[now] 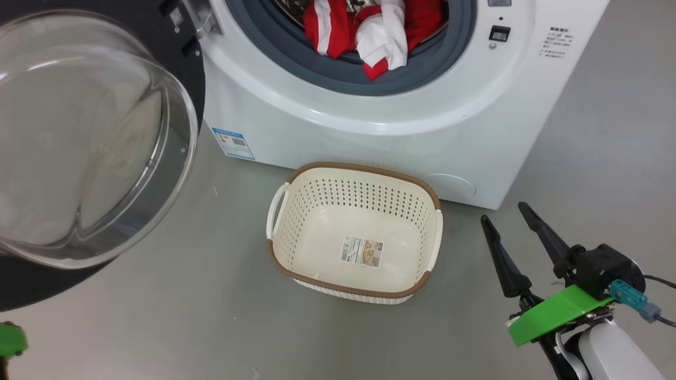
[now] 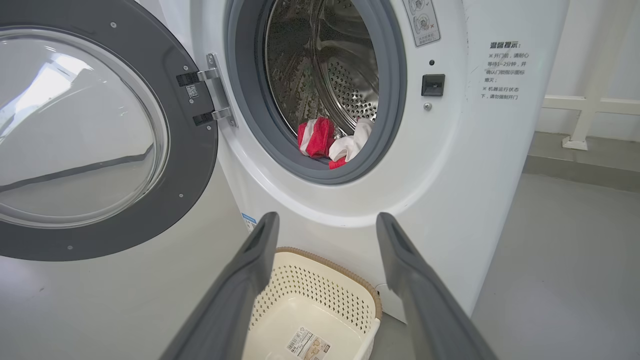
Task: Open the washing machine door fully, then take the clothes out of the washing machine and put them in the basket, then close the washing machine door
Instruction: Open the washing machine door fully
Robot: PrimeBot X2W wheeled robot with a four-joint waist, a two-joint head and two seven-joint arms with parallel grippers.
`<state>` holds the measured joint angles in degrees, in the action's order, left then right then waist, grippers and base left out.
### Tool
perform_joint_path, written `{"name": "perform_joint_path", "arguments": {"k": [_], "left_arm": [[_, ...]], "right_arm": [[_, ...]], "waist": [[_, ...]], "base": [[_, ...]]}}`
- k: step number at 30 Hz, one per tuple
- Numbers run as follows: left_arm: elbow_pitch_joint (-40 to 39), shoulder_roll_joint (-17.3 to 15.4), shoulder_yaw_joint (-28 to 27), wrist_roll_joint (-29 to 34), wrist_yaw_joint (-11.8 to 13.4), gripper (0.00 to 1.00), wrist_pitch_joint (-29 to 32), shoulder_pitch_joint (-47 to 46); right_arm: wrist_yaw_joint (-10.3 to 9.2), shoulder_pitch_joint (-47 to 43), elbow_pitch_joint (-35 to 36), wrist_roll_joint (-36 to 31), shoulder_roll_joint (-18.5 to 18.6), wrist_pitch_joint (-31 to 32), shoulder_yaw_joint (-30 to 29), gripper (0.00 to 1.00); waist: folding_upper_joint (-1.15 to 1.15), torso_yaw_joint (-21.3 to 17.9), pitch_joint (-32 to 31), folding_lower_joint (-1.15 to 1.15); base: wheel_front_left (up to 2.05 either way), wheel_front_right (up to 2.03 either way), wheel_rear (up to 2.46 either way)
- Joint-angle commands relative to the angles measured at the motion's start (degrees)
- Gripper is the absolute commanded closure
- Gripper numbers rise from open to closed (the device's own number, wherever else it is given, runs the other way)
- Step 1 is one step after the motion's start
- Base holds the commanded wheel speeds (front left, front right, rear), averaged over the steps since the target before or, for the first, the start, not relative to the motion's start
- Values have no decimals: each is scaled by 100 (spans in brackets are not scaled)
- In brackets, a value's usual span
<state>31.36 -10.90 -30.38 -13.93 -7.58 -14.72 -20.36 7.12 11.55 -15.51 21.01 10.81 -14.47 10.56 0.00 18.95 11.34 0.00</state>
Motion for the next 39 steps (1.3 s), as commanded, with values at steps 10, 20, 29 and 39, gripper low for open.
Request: {"name": "perform_joint_path", "arguments": {"k": [10,20,29,39], "left_arm": [[-729,-9,326,-155,9,0,-28,701],[-1214,285,946,-129,9,0,-28,1238],[-1734,420,1414,-361,9,0,-28,1585],[-2114,380,1865,-544,9,0,-28,1815]], "right_arm": [[36,-259,105,51,-71,-52,113,0],[36,-412,146,60,-115,-52,-24,0],[36,-484,179,31,-133,-52,-165,0],[36,-537,216,22,-163,-52,-318,0]], "waist": [[0,-77,-446,0],[0,-274,-628,0],[0,-646,-670,0],[0,-1179,-644,0]], "base": [[0,0,0],[0,0,0],[0,0,0],[0,0,0]]}}
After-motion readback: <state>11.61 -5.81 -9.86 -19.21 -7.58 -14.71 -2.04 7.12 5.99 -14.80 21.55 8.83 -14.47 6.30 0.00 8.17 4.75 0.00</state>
